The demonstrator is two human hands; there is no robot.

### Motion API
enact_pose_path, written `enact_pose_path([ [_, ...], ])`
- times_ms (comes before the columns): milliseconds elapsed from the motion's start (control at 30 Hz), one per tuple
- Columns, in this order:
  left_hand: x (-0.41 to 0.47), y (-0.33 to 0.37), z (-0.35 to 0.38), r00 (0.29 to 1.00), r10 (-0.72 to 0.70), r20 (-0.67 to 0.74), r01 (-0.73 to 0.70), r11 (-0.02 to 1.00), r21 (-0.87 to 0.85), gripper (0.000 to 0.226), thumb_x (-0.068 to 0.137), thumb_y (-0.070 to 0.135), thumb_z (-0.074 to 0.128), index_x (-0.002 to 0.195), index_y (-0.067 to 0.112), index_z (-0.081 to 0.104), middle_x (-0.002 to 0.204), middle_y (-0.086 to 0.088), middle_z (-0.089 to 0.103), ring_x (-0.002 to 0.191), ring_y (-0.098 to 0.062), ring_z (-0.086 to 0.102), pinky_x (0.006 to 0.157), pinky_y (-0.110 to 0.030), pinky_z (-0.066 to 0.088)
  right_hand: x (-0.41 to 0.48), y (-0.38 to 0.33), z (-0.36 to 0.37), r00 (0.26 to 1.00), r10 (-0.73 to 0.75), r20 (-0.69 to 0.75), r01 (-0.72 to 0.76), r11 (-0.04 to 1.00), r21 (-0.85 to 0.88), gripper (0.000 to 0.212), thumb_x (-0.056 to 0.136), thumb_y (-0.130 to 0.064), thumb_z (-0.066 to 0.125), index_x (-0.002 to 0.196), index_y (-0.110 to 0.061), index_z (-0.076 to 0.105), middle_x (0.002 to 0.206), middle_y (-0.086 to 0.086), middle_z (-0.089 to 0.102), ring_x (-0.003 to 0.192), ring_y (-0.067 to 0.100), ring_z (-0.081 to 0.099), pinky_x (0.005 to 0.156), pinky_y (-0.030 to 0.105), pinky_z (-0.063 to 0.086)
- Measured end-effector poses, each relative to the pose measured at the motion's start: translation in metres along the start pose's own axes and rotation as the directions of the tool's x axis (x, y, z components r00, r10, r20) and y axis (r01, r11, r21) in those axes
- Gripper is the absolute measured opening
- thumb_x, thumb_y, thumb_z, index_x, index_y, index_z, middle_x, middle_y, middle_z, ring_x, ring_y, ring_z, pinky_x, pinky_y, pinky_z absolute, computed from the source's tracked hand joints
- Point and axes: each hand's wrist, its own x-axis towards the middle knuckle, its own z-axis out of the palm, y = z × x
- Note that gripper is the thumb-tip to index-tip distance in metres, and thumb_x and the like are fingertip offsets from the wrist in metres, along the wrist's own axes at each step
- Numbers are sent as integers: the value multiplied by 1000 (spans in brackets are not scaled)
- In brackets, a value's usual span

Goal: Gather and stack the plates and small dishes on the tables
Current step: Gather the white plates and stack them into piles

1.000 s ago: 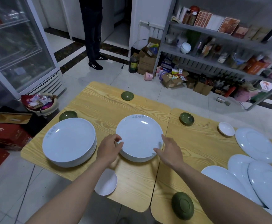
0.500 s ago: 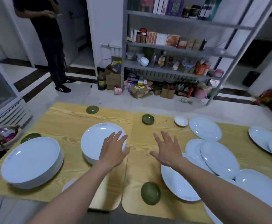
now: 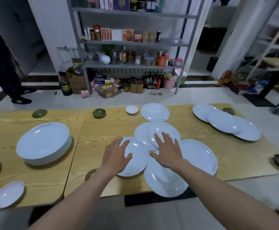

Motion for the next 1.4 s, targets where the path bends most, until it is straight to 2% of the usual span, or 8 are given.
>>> enact_pose_path([
  [300, 15, 57, 29, 997, 58, 49, -57, 998, -31, 60, 97, 45, 50, 151, 28, 31, 161, -3, 22, 145, -24, 25, 113, -39, 27, -21, 58, 14, 997, 78, 18, -79, 993, 90, 81, 99, -57, 41, 158, -29, -7, 166, 9, -8, 153, 25, -7, 122, 48, 4],
  [533, 31, 75, 59, 992, 89, 86, -85, 995, -55, 60, 97, 46, 48, 152, 28, 29, 161, -4, 21, 145, -24, 25, 112, -37, 26, -14, 90, 28, 982, 169, 89, -183, 966, 184, 83, 98, -56, 46, 159, -26, 0, 166, 10, -2, 153, 26, 1, 122, 47, 13],
  [867, 16, 82, 93, 984, -94, 153, 107, 991, -80, 59, 97, 45, 48, 151, 29, 30, 158, -7, 27, 141, -27, 30, 109, -39, 29, -9, 121, 57, 962, 168, 215, -226, 933, 280, 82, 95, -53, 53, 159, -27, 7, 166, 8, 8, 152, 25, 8, 117, 45, 20],
  [1000, -2, 96, 105, 961, -241, 135, 255, 962, -99, 57, 97, 44, 49, 149, 27, 35, 139, -10, 42, 124, -28, 43, 98, -38, 39, -8, 136, 72, 951, 165, 263, -249, 911, 329, 84, 94, -53, 55, 159, -25, 10, 165, 9, 12, 151, 27, 14, 117, 46, 21],
  [1133, -16, 116, 124, 883, -432, 185, 467, 845, -258, 58, 94, 52, 50, 146, 31, 37, 126, -8, 42, 119, -27, 45, 91, -38, 45, -6, 150, 85, 938, 190, 290, -301, 860, 412, 84, 91, -51, 60, 157, -22, 17, 156, 8, 30, 144, 27, 29, 113, 44, 32],
  [1200, -20, 127, 134, 840, -491, 229, 542, 768, -342, 63, 92, 54, 54, 147, 32, 34, 132, -9, 39, 126, -29, 42, 96, -41, 43, -3, 156, 91, 933, 201, 299, -324, 830, 454, 82, 87, -50, 64, 154, -20, 26, 145, 8, 42, 136, 29, 39, 108, 44, 39],
  [1300, -20, 138, 146, 774, -566, 284, 631, 650, -424, 69, 90, 51, 59, 150, 28, 32, 146, -13, 31, 135, -33, 34, 105, -43, 36, 0, 160, 98, 932, 217, 290, -346, 770, 536, 61, 82, -45, 69, 133, -18, 50, 125, 5, 57, 120, 27, 53, 94, 39, 48],
  [1400, -13, 139, 152, 689, -625, 368, 714, 498, -492, 73, 89, 49, 62, 151, 25, 31, 147, -15, 31, 134, -34, 37, 107, -42, 36, 3, 161, 102, 929, 238, 283, -362, 737, 571, 49, 79, -42, 72, 118, -16, 56, 117, 4, 61, 109, 25, 57, 81, 33, 46],
])
